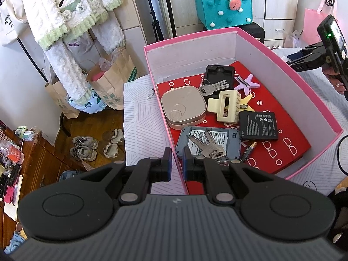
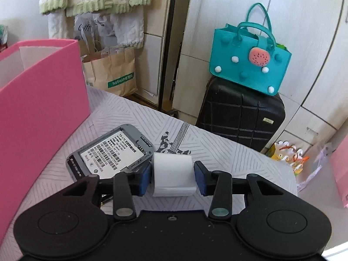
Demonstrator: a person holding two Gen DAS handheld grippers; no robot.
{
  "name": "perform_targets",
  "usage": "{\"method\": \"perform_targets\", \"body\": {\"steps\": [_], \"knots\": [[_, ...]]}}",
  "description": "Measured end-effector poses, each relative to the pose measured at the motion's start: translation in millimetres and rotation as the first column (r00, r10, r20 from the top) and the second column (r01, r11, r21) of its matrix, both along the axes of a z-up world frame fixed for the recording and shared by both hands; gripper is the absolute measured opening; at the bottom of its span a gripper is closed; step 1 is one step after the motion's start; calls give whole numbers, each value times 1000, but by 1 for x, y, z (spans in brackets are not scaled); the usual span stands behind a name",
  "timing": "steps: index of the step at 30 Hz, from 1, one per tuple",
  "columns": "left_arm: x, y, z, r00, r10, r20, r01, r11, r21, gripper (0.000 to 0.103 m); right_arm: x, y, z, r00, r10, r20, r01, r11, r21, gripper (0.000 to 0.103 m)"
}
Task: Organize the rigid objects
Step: 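Grasp the white charger with the right gripper, then carry the white charger into the pink box and release it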
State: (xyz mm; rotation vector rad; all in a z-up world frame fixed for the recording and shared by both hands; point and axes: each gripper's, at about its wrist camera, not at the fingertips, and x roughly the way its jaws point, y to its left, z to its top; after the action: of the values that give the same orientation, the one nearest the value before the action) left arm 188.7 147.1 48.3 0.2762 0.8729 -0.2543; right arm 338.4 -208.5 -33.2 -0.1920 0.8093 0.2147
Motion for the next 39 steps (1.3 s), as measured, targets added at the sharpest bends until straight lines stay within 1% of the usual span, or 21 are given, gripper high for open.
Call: {"method": "perform_targets", "body": {"steps": [4,6,9,11,13,16,19,20,22,26,27,29,30,32,35,39], "knots": [[0,0,0,1000,-1,-1,1,1000,0,9,-13,0,10,1000,14,8,-15,999,42,48],[1,-1,0,1000,-2,-1,2,1000,0,9,-22,2,19,999,26,22,-27,998,58,48],[1,-1,-1,1000,-3,-1,3,1000,0,9,-39,6,39,997,62,48,-67,992,110,48],[1,-1,-1,1000,-2,0,2,1000,0,9,-54,13,58,991,113,71,-123,979,162,48],[1,-1,0,1000,-1,1,1,1000,-3,9,-68,22,76,980,172,98,-189,961,203,48],[2,-2,0,1000,0,1,0,1000,-6,9,-88,39,101,949,279,145,-307,919,247,48],[2,-2,0,1000,-1,0,1,1000,-8,9,-100,59,118,906,393,160,-423,857,293,48],[3,-3,0,1000,0,0,0,1000,-8,9,-101,67,120,891,428,151,-454,836,309,48],[3,-4,0,1000,2,1,-2,1000,-10,9,-100,82,120,869,480,122,-492,806,330,48],[3,-3,0,1000,4,0,-4,1000,-15,9,-93,112,108,832,553,35,-531,779,332,48],[3,-3,0,1000,3,0,-3,1000,-18,9,-90,118,104,825,565,5,-531,772,349,48],[3,0,0,1000,4,-2,-4,1000,-22,9,-85,128,95,800,595,-76,-523,754,397,48],[3,0,0,1000,4,-3,-4,1000,-22,9,-89,133,91,792,603,-100,-522,753,402,48],[4,0,0,1000,3,0,-3,1000,-19,9,-95,140,85,779,613,-132,-535,759,371,48],[3,0,-1,1000,4,2,-4,1000,-20,9,-98,148,80,770,618,-161,-548,769,329,48],[2,-1,-1,1000,3,0,-3,1000,-20,9,-99,149,77,757,624,-194,-556,771,311,48]]}}
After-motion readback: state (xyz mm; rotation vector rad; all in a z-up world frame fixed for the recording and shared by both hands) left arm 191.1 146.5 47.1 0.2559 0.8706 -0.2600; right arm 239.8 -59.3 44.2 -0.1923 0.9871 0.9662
